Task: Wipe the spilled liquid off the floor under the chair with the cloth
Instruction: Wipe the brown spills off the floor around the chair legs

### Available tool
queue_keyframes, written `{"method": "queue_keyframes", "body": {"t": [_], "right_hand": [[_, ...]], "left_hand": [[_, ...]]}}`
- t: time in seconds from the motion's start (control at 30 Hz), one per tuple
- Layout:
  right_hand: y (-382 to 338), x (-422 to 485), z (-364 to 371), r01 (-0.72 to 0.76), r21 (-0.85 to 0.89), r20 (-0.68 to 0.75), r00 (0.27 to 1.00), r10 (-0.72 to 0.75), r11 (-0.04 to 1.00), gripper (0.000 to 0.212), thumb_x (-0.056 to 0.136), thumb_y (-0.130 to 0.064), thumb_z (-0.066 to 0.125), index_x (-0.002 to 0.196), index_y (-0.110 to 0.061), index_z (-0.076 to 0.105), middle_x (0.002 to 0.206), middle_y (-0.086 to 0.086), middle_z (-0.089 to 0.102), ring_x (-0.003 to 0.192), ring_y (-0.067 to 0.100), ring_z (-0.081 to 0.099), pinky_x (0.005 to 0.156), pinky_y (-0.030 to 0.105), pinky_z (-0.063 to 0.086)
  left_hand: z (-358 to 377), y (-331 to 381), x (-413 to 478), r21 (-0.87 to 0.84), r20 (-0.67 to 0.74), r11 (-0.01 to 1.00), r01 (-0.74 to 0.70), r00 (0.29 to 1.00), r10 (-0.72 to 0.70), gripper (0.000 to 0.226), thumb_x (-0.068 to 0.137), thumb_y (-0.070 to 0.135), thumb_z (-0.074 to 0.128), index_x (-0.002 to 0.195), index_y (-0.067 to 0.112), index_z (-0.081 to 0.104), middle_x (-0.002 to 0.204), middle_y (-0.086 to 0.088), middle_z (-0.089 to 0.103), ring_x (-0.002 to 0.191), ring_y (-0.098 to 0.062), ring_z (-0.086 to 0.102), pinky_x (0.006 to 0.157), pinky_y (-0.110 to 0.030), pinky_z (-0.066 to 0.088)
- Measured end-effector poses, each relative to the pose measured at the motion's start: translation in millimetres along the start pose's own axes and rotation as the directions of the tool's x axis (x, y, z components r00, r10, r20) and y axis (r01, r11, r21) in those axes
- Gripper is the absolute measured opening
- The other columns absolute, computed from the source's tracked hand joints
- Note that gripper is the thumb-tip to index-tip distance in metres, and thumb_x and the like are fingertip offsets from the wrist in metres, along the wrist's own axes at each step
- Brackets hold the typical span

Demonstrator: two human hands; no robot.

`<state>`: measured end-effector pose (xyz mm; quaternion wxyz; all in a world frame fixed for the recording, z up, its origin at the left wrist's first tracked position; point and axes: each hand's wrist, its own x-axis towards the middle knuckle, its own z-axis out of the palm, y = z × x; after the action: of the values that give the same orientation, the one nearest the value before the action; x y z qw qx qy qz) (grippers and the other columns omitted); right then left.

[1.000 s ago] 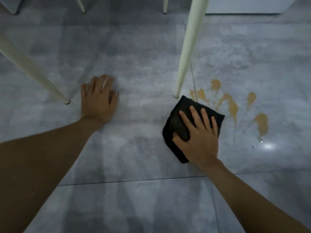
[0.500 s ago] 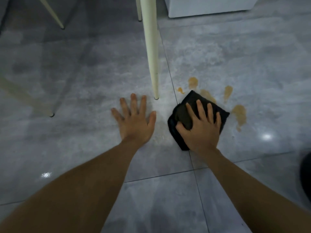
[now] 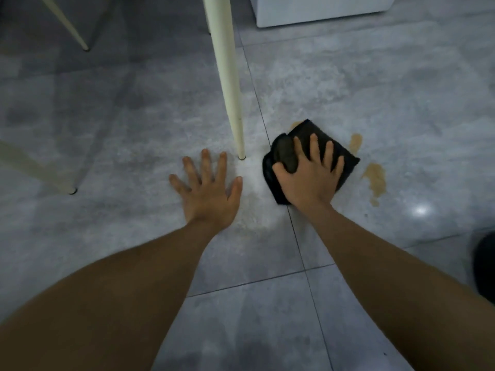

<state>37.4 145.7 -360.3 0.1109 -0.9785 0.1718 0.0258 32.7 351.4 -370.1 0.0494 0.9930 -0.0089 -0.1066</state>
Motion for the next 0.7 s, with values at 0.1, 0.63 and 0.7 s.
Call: {"method": "queue_keyframes", "body": {"t": [0.1, 0.63, 0.7], "right_hand": [[-26, -8, 5, 0.087, -0.004, 0.006, 0.996, -0.087, 0.996, 0.079, 0.089, -0.072, 0.039, 0.159, -0.037, 0.032, 0.171, 0.004, 0.024, 0.157, 0.038, 0.015, 0.125, 0.061, 0.007], [85, -74, -7, 0.106, -0.063, -0.095, 0.989, -0.111, 0.992, 0.073, 0.087, -0.068, 0.041, 0.153, -0.036, 0.047, 0.166, 0.002, 0.036, 0.154, 0.036, 0.028, 0.125, 0.058, 0.017], [115, -109, -8, 0.124, -0.069, -0.112, 0.985, -0.131, 0.990, 0.071, 0.087, -0.066, 0.044, 0.151, -0.036, 0.050, 0.165, 0.002, 0.038, 0.153, 0.034, 0.030, 0.125, 0.057, 0.017]], "left_hand": [[-3, 1, 1, 0.023, 0.027, 1.000, -0.015, 1.000, 0.014, 0.072, 0.094, 0.070, -0.002, 0.157, 0.040, -0.017, 0.168, -0.002, -0.019, 0.151, -0.041, -0.020, 0.113, -0.072, -0.008], [-3, 70, 23, -0.161, -0.215, 0.742, -0.651, 0.757, 0.617, 0.042, 0.103, 0.018, 0.046, 0.141, -0.001, 0.047, 0.141, -0.018, 0.051, 0.132, -0.034, 0.046, 0.111, -0.047, 0.040], [-1, 88, 34, -0.205, -0.140, 0.842, -0.499, 0.867, 0.479, 0.057, 0.106, 0.032, 0.036, 0.154, 0.002, 0.031, 0.160, -0.016, 0.031, 0.151, -0.035, 0.021, 0.124, -0.048, 0.020]]}}
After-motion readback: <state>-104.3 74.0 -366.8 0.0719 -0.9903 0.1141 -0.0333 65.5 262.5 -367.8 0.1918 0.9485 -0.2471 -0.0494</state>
